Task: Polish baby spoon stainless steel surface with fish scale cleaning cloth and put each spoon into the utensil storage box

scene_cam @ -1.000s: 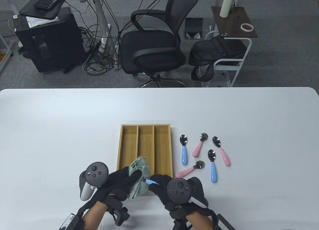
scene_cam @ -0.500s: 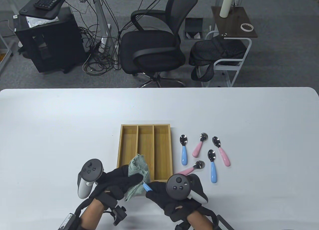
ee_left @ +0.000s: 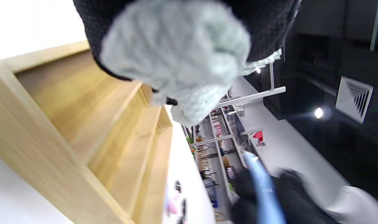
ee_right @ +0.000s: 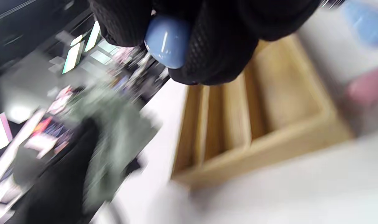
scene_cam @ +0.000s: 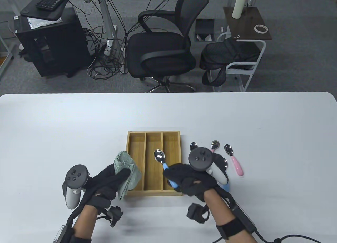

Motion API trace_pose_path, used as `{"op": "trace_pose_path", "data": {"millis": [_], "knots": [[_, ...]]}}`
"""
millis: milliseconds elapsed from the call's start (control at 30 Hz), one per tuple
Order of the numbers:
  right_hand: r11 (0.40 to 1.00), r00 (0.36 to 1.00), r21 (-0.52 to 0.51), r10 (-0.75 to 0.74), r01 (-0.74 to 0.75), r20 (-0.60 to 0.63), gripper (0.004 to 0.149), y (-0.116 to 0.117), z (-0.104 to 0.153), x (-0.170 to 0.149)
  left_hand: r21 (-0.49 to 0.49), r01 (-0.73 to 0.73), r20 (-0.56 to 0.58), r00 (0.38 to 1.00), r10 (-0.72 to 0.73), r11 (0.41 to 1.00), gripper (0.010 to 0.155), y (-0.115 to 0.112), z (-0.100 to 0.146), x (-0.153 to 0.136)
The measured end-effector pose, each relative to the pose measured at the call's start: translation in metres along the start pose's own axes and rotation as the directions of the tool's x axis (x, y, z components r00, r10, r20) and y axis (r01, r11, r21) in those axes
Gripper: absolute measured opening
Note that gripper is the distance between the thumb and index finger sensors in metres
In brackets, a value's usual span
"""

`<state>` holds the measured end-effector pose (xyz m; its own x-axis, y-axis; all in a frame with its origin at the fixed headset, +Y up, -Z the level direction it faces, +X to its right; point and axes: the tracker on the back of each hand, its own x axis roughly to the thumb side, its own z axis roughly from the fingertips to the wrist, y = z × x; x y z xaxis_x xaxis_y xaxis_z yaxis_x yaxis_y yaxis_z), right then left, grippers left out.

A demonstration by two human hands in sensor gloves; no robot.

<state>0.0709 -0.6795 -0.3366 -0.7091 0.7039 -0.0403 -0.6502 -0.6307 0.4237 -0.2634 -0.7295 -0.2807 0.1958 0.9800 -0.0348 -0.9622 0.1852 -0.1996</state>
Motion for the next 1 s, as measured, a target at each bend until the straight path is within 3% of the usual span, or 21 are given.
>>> {"op": "trace_pose_path", "data": {"millis": [67, 200, 467, 633, 767, 1000], "knots": [[0.995, 0.989, -0.057, 0.072, -0.079, -0.128, 0.050, -0.006, -0.028, -0.006, 0.003, -0.044, 0.001, 0.999, 0.044, 0.999, 0.046, 0.002, 0.000, -0.001], [0.999, 0.956, -0.022, 0.042, -0.050, -0.290, 0.051, 0.004, -0.071, -0.016, 0.013, -0.054, 0.018, 0.998, 0.054, 0.998, 0.046, 0.006, 0.001, 0.002], [0.987, 0.922, 0.009, 0.155, -0.162, -0.354, 0.052, 0.026, -0.110, -0.007, 0.002, -0.088, 0.002, 0.996, 0.088, 0.996, 0.046, 0.010, -0.001, -0.001], [0.975, 0.901, 0.029, 0.217, -0.223, -0.376, 0.054, 0.033, -0.117, -0.004, -0.017, -0.087, 0.006, 0.996, 0.087, 0.996, 0.046, 0.008, -0.001, 0.000], [0.984, 0.907, 0.043, 0.179, -0.176, -0.382, 0.057, 0.029, -0.112, -0.004, -0.032, -0.079, 0.003, 0.997, 0.079, 0.996, 0.046, 0.005, -0.001, 0.000], [0.984, 0.931, 0.007, 0.169, -0.177, -0.322, 0.055, -0.012, -0.069, 0.007, -0.050, -0.075, -0.007, 0.997, 0.075, 0.996, 0.046, 0.001, -0.002, -0.002]]}}
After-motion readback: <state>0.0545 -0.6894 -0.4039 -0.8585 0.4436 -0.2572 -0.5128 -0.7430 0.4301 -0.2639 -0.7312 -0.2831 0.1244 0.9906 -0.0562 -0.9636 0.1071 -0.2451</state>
